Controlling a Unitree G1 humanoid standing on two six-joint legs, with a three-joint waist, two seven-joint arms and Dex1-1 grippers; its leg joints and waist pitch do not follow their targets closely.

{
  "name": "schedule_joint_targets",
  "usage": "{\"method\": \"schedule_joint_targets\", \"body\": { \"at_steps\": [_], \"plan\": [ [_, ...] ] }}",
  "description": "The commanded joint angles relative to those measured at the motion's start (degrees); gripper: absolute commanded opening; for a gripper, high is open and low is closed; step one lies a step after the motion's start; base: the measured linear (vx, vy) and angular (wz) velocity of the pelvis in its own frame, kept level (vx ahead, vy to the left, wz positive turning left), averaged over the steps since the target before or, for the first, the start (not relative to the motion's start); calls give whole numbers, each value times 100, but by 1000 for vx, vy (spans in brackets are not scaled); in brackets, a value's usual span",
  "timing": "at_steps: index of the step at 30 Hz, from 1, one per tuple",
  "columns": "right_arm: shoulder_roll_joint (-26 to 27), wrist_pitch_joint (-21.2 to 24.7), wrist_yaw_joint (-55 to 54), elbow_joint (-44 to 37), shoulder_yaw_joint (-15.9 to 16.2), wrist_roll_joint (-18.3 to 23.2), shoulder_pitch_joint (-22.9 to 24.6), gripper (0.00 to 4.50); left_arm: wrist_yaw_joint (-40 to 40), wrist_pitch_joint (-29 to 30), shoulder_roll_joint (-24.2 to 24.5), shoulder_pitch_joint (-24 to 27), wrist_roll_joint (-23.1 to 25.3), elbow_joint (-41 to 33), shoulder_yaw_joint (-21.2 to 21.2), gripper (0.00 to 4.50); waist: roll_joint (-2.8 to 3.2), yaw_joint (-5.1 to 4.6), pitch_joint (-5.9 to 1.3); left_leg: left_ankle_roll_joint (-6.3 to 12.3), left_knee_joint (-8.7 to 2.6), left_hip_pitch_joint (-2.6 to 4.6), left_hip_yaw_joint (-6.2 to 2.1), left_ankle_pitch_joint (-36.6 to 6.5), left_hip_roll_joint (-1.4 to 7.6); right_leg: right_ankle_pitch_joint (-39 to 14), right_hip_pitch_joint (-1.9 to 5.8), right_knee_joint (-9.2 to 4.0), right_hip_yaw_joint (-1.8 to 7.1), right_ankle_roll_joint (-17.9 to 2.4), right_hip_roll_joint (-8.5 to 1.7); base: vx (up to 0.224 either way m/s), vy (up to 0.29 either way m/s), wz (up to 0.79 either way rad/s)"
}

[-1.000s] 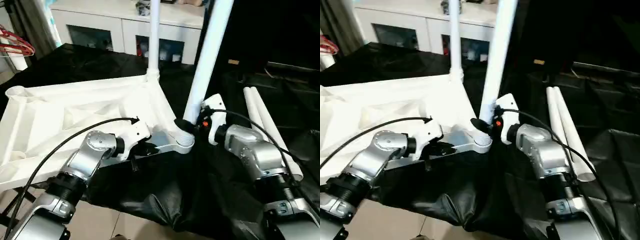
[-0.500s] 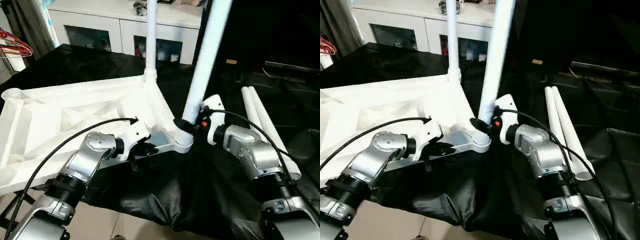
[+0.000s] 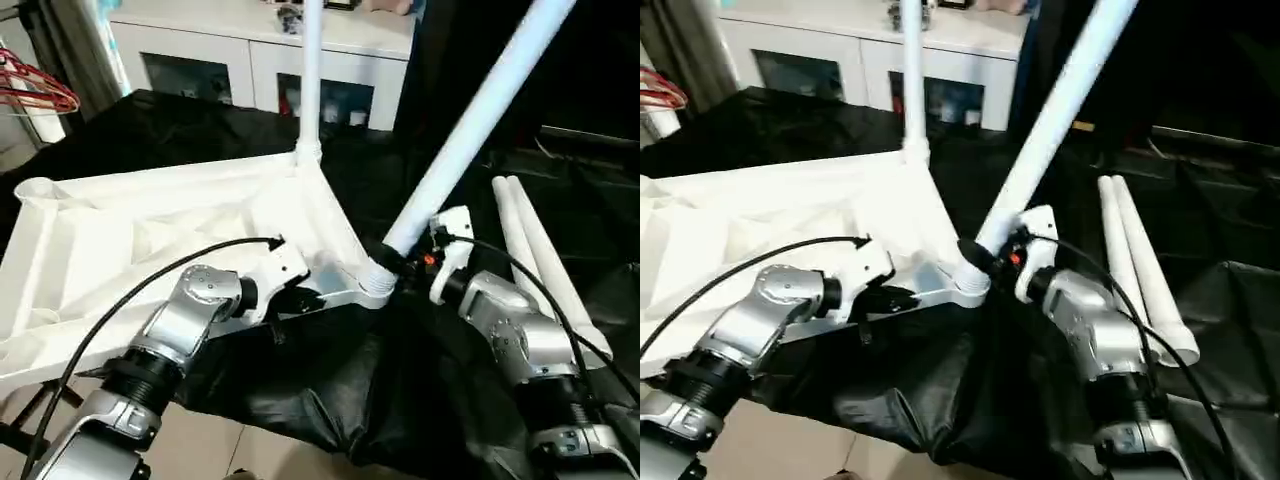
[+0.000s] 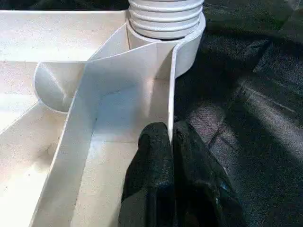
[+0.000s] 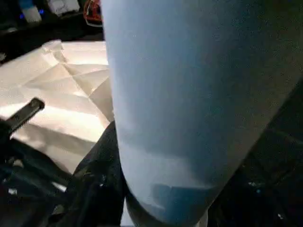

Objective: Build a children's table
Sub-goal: Insert table leg to table base

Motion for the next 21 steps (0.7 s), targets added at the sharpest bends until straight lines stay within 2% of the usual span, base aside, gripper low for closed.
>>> {"method": "schedule_joint_targets", "body": {
  "at_steps": [1, 4, 6, 9, 10, 11, 17, 19, 20, 21],
  "plan": [
    [-76, 128, 28, 193, 294, -320, 175, 188, 264, -60, -51, -48, -61, 75, 197, 0, -33, -11, -369, 35, -396, 103, -159, -1166, 322, -1739, 233, -540, 324, -870, -537, 0, 0, 0],
    [-109, 80, 70, 207, 465, -477, 110, 188, 241, -80, -45, -50, -34, 79, 180, 0, -39, -20, -354, 11, -408, 114, -166, -1301, 323, -1948, 217, -562, 326, -840, -538, 0, 0, 0],
    [-105, 79, 146, 335, 625, -590, -28, 188, 202, -90, -14, -22, -18, 44, 160, 0, -66, -28, -354, 2, -413, 114, -174, -1335, 324, -2035, 215, -558, 318, -826, -540, 0, 0, 0],
    [-109, 158, 281, 443, 766, -652, -123, 188, 169, -84, 12, 6, -12, -1, 155, 0, -57, -52, -344, -9, -414, 118, -171, -1414, 323, -2108, 198, -581, 326, -814, -544, 0, 0, 0],
    [-109, 158, 281, 443, 766, -652, -123, 188, 169, -84, 12, 6, -12, -1, 155, 0, -62, -56, -345, -12, -415, 118, -173, -1423, 322, -2116, 202, -578, 326, -804, -537, 0, 0, 0],
    [-130, 152, 440, 566, 899, -713, -185, 188, 116, -91, 44, 26, -18, -39, 142, 0, -78, -55, -349, -9, -421, 114, -179, -1410, 327, -2099, 211, -572, 326, -796, -542, 0, 0, 0],
    [-139, -55, 875, 965, 1102, -828, -376, 188, -198, -133, 163, 86, -73, -191, 48, 0, -79, -98, -364, -22, -426, 112, -183, -1495, 327, -1943, 213, -563, 324, -878, -540, 0, 0, 0],
    [-157, -137, 981, 1009, 1152, -848, -396, 188, -301, -117, 206, 104, -94, -259, 16, 0, -100, -126, -363, -23, -431, 118, -183, -1546, 333, -1947, 212, -565, 322, -903, -537, 0, 0, 0],
    [-185, -223, 1360, 1033, 1222, -782, -392, 188, -593, -126, 329, 153, -166, -466, -48, 0, -127, -131, -367, -14, -430, 119, -184, -1554, 336, -1959, 215, -564, 321, -904, -543, 0, 0, 0],
    [-185, -223, 1360, 1033, 1222, -782, -392, 188, -593, -126, 329, 153, -166, -466, -48, 0, -120, -129, -371, -4, -434, 111, -198, -1555, 345, -1953, 226, -549, 321, -912, -555, 0, 0, 0]
  ]
}}
